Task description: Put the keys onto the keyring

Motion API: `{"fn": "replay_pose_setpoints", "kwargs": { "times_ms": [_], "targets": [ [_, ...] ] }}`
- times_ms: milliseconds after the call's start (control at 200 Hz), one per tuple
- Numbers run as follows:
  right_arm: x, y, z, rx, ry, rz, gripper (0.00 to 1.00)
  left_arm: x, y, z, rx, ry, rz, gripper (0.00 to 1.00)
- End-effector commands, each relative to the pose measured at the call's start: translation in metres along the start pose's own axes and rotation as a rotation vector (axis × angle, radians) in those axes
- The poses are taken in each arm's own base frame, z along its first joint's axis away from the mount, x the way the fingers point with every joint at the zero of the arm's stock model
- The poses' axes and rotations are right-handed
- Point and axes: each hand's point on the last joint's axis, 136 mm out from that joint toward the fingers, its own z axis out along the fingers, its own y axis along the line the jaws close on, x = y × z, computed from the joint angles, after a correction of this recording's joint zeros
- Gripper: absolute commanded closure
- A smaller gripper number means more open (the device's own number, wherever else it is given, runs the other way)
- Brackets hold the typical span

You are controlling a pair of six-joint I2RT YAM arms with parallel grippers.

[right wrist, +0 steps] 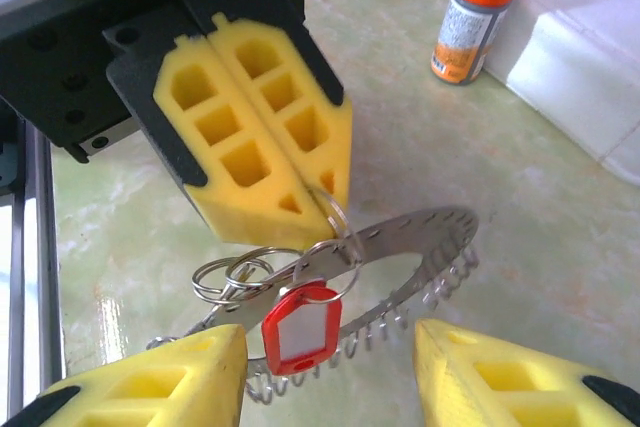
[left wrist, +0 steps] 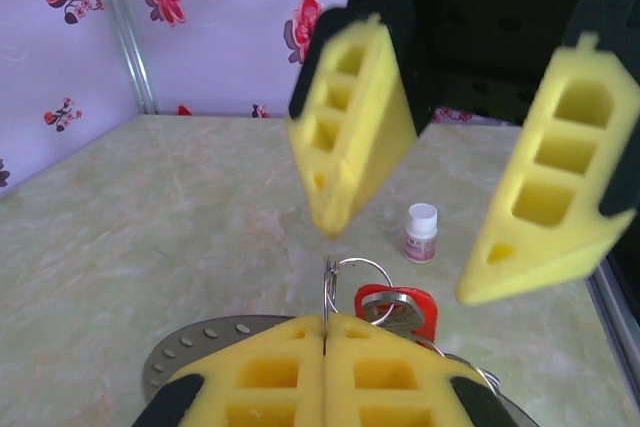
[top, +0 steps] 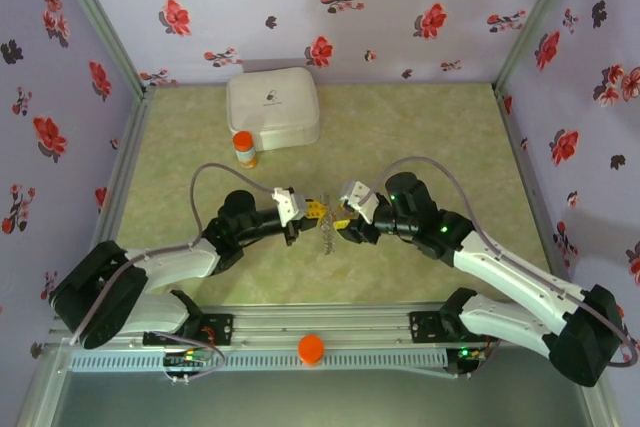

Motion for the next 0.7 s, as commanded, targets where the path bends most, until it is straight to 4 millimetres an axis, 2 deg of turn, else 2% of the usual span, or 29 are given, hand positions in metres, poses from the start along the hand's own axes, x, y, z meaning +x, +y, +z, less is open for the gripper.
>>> {"fn": "replay_pose_setpoints", "kwargs": {
  "times_ms": [0,160,340,600,695],
  "targets": [
    [-0.013,0.005,0.004,-0.038,-0.080,0.047,0.51,-0.024,0.004,-0.001,-0.012,-0.107,0.020,1.00],
    [-0.008,0.002,0.012,-0.033,-0.062,0.053,0.54,-0.026,0.005,-0.001,-0.014,-0.115,0.014,1.00],
    [-0.003,-0.012,0.012,0.050,-0.028,0.044,0.63,-0.029,0.004,-0.003,-0.015,-0.131,0.005,1.00],
    [-0.013,-0.008,0.011,0.038,-0.058,0.022,0.68,-0.029,0.004,-0.003,-0.012,-0.137,-0.004,1.00],
    [-0.013,0.002,0.013,-0.022,-0.050,0.018,0.79,-0.031,0.004,-0.003,-0.010,-0.148,-0.009,1.00]
  ]
}}
